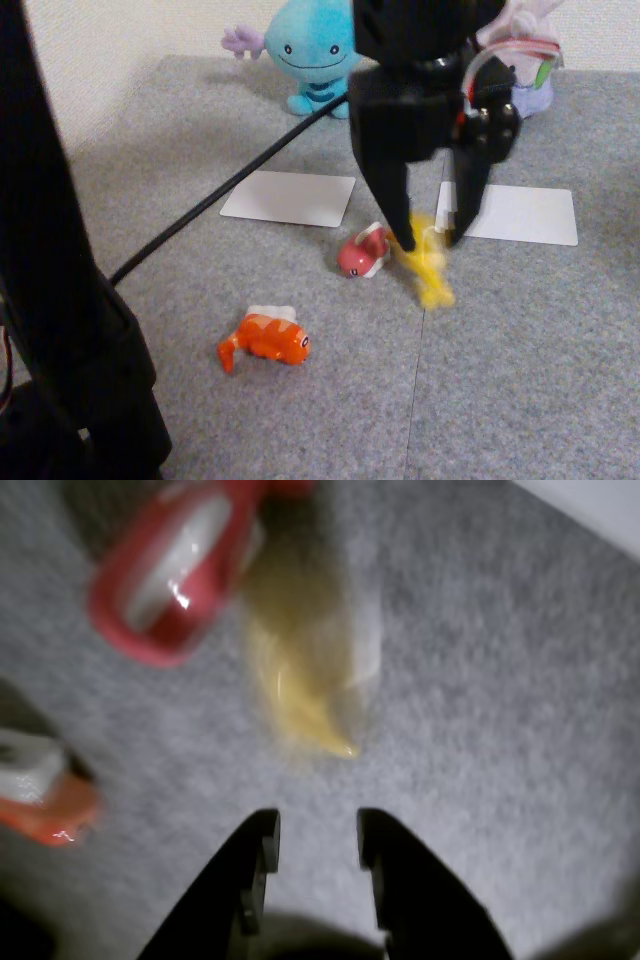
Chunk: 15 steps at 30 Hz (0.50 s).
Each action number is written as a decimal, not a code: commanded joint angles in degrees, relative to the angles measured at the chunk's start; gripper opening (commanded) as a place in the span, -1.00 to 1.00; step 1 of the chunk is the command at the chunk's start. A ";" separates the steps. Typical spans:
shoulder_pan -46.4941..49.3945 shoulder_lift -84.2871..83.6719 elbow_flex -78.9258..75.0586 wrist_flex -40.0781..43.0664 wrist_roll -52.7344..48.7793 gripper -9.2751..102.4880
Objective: Wooper wants to eat egg sudhi, and Goomy wants to eat shrimp sushi
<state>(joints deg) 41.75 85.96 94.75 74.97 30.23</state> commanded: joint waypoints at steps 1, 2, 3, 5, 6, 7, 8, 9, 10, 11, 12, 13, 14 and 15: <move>-4.48 4.75 -2.20 1.67 5.36 -0.75; -5.71 5.19 -2.20 2.29 6.68 -0.75; -6.86 5.71 -2.20 2.90 7.91 -0.75; -8.88 6.86 -2.20 3.52 9.93 -0.75; -9.49 7.38 -2.20 3.60 10.72 -0.75; -10.02 7.73 -2.20 3.60 11.34 -0.75; -10.28 8.00 -2.20 3.60 11.69 -0.75; -10.37 8.17 -2.20 3.60 11.78 -0.75; -10.55 8.17 -2.20 3.34 12.04 -0.75; -10.63 8.26 -2.20 2.64 12.57 -0.75; -10.63 8.26 -2.20 2.11 13.54 -0.74; -10.63 8.26 -2.20 0.70 14.68 -0.73; -10.63 8.26 -2.20 -0.97 16.52 -0.70; -10.63 8.17 -2.20 -2.90 18.63 -0.66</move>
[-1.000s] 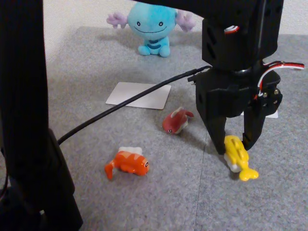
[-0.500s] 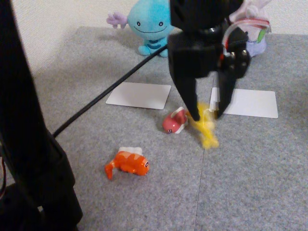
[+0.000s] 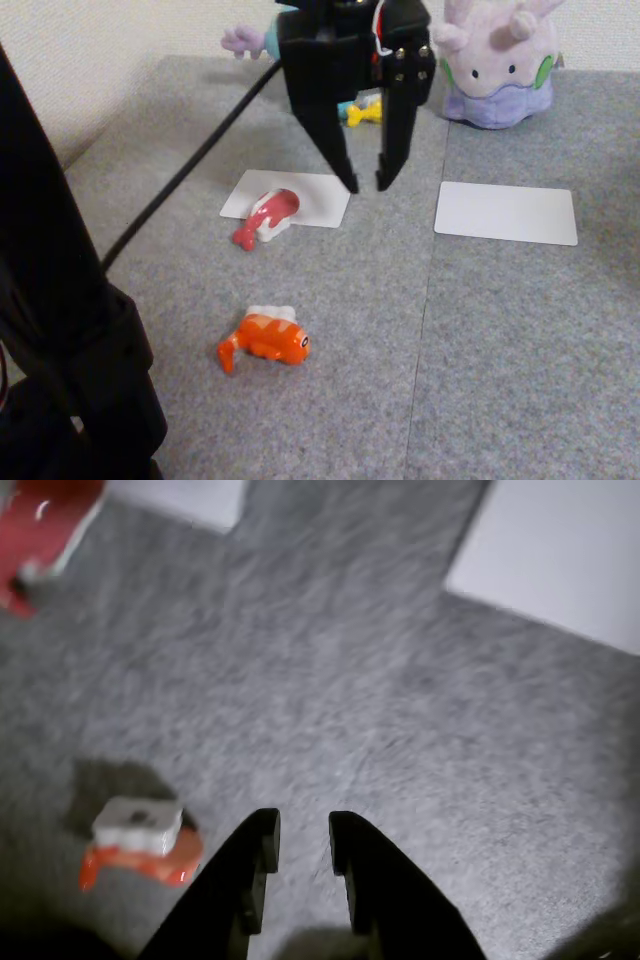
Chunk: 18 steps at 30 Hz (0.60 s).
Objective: Wooper wants to eat egg sudhi, and Goomy wants to eat shrimp sushi
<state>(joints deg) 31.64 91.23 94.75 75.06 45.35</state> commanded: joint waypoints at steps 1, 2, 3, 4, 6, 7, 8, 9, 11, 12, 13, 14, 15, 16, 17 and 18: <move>-0.53 2.90 -2.20 -4.39 5.19 -0.61; -0.53 2.90 -2.20 -5.01 6.42 -0.57; -0.53 2.90 -2.20 -5.10 7.12 -0.54; -0.62 2.81 -2.20 -5.01 7.47 -0.51; -0.62 2.55 -2.02 -5.01 8.35 -0.47; -0.62 2.55 -1.67 -5.01 8.61 -0.46; -0.62 2.55 -1.49 -4.92 8.88 -0.45; -0.62 2.46 -1.49 -4.48 8.88 -0.44; -0.79 2.55 -1.49 -4.22 9.23 -0.44; -1.23 2.72 -1.49 -4.22 10.20 -0.44; -1.67 2.90 -1.49 -4.13 10.81 -0.44; -2.20 3.08 -1.49 -3.52 11.25 -0.44; -3.16 3.25 -1.49 -2.55 11.69 -0.44; -4.22 3.34 -1.49 -1.49 12.13 -0.44; -5.45 3.34 -1.49 -0.53 12.74 -0.44; -6.68 3.34 -1.49 0.18 13.62 -0.44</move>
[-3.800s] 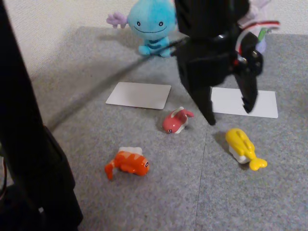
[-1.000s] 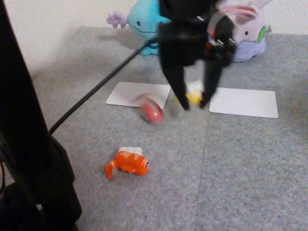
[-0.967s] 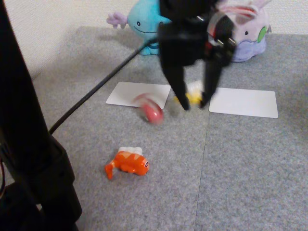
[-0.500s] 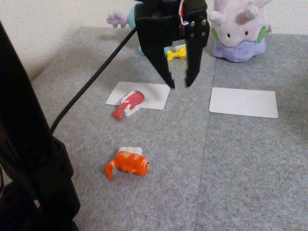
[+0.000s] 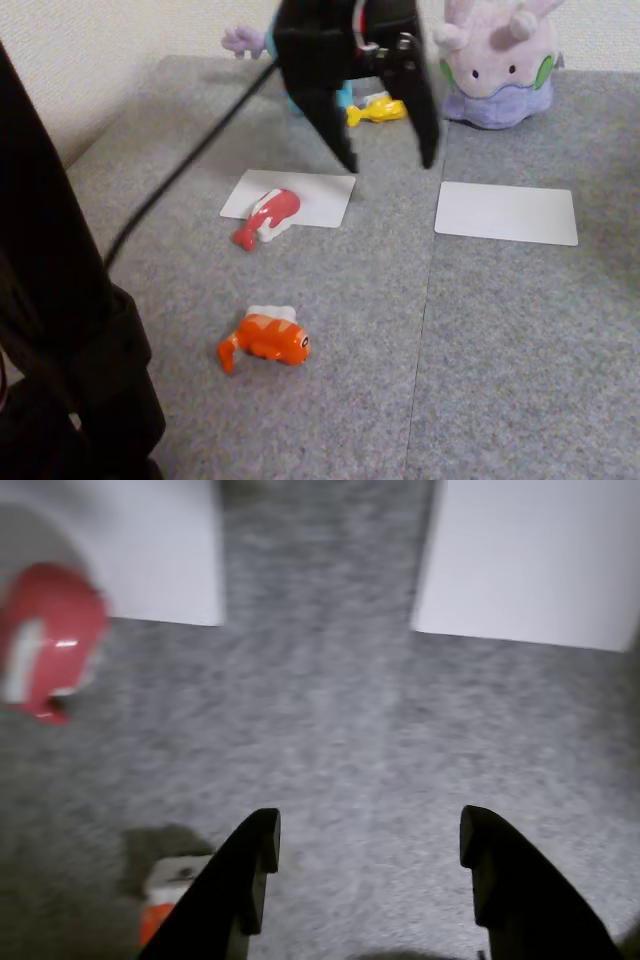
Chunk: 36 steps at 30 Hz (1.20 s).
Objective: Wooper wants to eat egg sudhi, and Goomy wants to eat shrimp sushi
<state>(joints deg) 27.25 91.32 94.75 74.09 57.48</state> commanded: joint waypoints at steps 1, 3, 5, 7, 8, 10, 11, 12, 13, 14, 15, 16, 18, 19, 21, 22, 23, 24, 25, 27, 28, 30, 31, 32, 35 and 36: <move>-3.69 3.25 -1.49 1.67 2.55 -0.44; -6.15 3.25 -1.41 2.20 5.01 -0.44; -8.70 3.34 -1.41 2.29 7.38 -0.44; -11.07 3.34 -1.41 2.29 9.67 -0.44; -12.22 3.34 -1.41 2.37 10.72 -0.44; -14.41 3.34 -1.41 2.37 12.48 -0.44; -15.47 3.34 -1.41 2.37 13.27 -0.44; -16.52 3.60 -1.41 2.37 14.06 -0.44; -17.58 4.22 -1.32 2.37 14.94 -0.44; -18.54 4.92 -1.23 2.46 15.73 -0.44; -19.60 5.89 -1.23 2.55 16.61 -0.44; -20.65 7.12 -1.23 2.90 17.40 -0.44; -23.03 9.93 -1.23 3.96 18.98 -0.44; -24.26 11.34 -1.23 4.39 19.78 -0.44; -26.54 13.80 -1.23 4.75 21.71 -0.45; -27.69 14.77 -1.23 4.75 22.68 -0.45; -28.92 15.47 -1.23 4.75 23.64 -0.45; -30.06 15.91 -1.14 4.75 24.52 -0.46; -31.38 16.44 -0.97 4.75 25.40 -0.46; -34.37 17.67 1.49 3.87 26.98 -0.46; -36.04 18.11 3.34 3.43 27.77 -0.46; -39.73 19.51 8.00 0.53 29.44 -0.46; -41.04 20.30 10.81 -1.67 30.32 -0.46; -42.10 21.45 13.62 -4.31 31.29 -0.46; -44.38 25.49 21.27 -11.34 33.84 -0.46; -44.74 26.89 23.38 -13.27 34.45 -0.46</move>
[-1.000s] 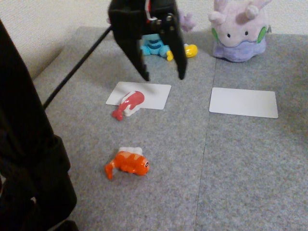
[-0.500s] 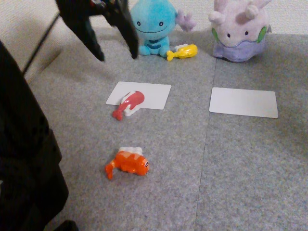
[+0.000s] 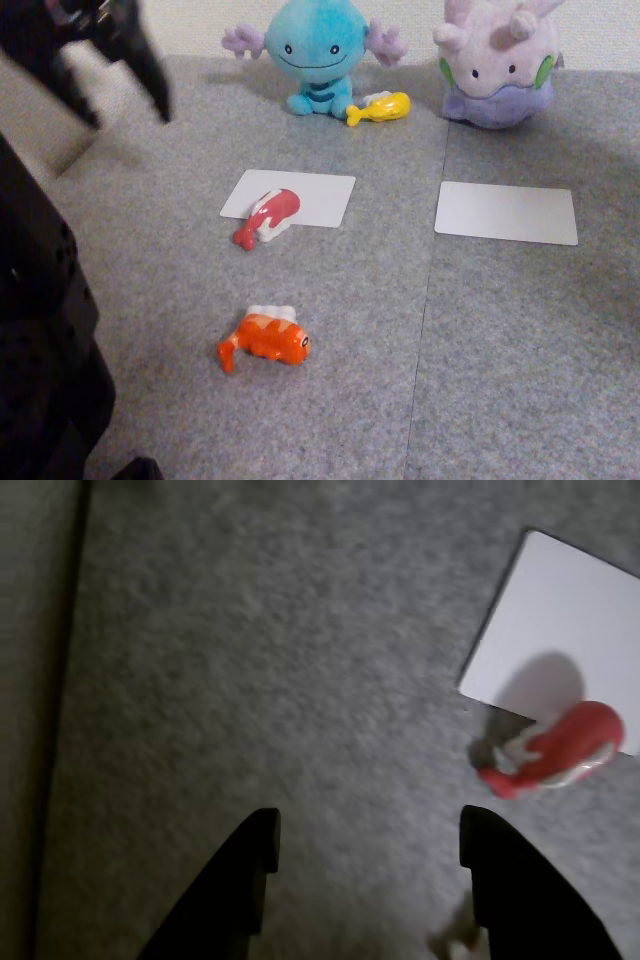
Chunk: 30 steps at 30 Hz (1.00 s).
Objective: Wooper wants to eat egg sudhi, and Goomy wants to eat shrimp sushi
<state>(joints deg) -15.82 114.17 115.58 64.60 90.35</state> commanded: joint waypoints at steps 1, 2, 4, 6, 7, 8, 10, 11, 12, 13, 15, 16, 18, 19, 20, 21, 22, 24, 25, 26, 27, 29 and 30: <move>-1.93 5.36 4.57 -5.54 2.20 -0.46; -2.29 6.68 6.33 -7.21 2.64 -0.46; -2.46 8.53 9.40 -9.76 2.81 -0.46; -2.46 9.58 12.48 -12.13 3.69 -0.46; -2.46 9.84 14.24 -13.45 3.96 -0.46; -2.46 9.84 16.08 -15.03 3.96 -0.46; -2.46 9.93 20.13 -18.54 4.04 -0.46; -2.46 10.11 22.32 -20.65 4.04 -0.46; -2.46 10.37 24.52 -22.94 4.04 -0.46; -2.46 10.72 26.81 -25.14 4.04 -0.46; -2.46 10.81 30.50 -28.65 4.04 -0.46; -2.46 10.81 31.90 -29.62 3.96 -0.46; -1.93 10.90 32.78 -29.36 3.78 -0.46; -1.49 10.90 32.78 -29.27 3.52 -0.46; -1.23 11.25 32.78 -29.27 3.25 -0.46; -0.70 11.95 32.78 -29.09 3.08 -0.46; -0.09 13.01 32.78 -28.30 3.08 -0.46; 0.97 15.91 32.78 -26.81 3.34 -0.46; 1.32 17.40 33.05 -26.46 3.69 -0.46; 1.49 18.81 33.49 -26.46 3.78 -0.46; 1.49 19.34 33.49 -26.37 3.78 -0.46; 1.49 20.92 33.57 -25.22 3.60 -0.46; 1.49 21.80 33.57 -24.26 3.16 -0.46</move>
<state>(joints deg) -14.85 133.24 149.41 39.29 93.78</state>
